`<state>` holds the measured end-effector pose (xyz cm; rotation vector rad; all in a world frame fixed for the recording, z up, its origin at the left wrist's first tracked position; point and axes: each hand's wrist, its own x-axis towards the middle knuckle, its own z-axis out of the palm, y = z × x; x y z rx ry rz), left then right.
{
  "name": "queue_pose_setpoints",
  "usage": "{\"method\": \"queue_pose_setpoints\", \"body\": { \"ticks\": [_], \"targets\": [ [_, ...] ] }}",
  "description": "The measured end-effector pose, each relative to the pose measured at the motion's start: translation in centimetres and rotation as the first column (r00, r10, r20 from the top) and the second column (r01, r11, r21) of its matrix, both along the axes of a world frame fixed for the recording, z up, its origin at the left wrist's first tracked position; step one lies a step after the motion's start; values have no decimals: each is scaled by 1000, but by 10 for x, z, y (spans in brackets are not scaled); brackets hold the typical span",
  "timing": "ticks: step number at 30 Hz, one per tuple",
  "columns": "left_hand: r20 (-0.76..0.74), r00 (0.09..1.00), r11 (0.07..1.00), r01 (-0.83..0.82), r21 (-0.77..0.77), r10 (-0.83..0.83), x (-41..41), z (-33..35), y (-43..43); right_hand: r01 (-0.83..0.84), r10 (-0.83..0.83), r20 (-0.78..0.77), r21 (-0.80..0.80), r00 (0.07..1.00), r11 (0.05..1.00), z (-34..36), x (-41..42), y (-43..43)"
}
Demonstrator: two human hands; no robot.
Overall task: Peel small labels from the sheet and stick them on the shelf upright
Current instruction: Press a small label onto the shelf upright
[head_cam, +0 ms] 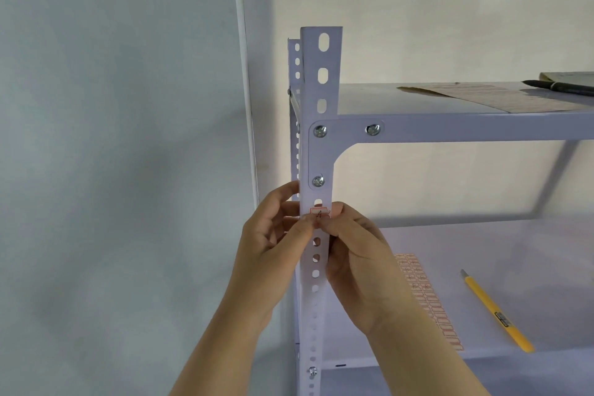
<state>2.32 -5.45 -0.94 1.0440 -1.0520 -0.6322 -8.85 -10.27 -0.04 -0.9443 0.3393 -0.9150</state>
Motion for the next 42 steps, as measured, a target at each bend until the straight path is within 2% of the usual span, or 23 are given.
{"method": "queue_pose_setpoints", "body": {
  "ticks": [15,18,20,21,22,23,24,26,27,31,33,36,42],
  "targets": [
    [15,1000,1000,-15,-1,15,0,-1,0,0,0,8,31,1000,1000,3,2,0],
    [10,1000,1000,-3,-5,3,0,-1,1,-6,6,3,-8,1000,1000,3,-1,2],
    [0,1000,1000,4,-10,-4,0,-1,1,77,-80,-33,-82,996,994,1,-2,4],
    [-7,1000,1000,8,-11,-8,-1,-1,2,170,-181,-63,-149,981,974,0,-3,5],
    [-12,1000,1000,12,-13,-12,-1,0,1,293,-326,-94,-258,941,921,-3,-3,5],
    [-16,1000,1000,14,-13,-15,-1,0,1,419,-502,-111,-415,857,808,-6,-3,5],
    [-18,1000,1000,13,-13,-13,-1,0,1,492,-658,-87,-592,748,638,-10,-3,4],
    [-12,1000,1000,8,-9,-8,-1,0,1,488,-808,59,-822,586,294,-16,-3,1],
    [-10,1000,1000,6,-4,-6,-2,0,1,470,-830,125,-865,544,178,-18,-3,-1],
    [-22,1000,1000,2,1,-2,-2,1,1,393,-857,307,-909,414,-135,-25,-5,-13],
    [-26,1000,1000,-1,0,1,-2,1,2,350,-848,365,-908,385,-231,-28,-5,-18],
    [-26,1000,1000,-1,1,1,-2,1,1,295,-848,382,-912,367,-283,-27,-2,-21],
    [-12,1000,1000,-3,0,3,-2,0,1,219,-868,312,-945,387,-243,-19,3,-21]
  ]
}}
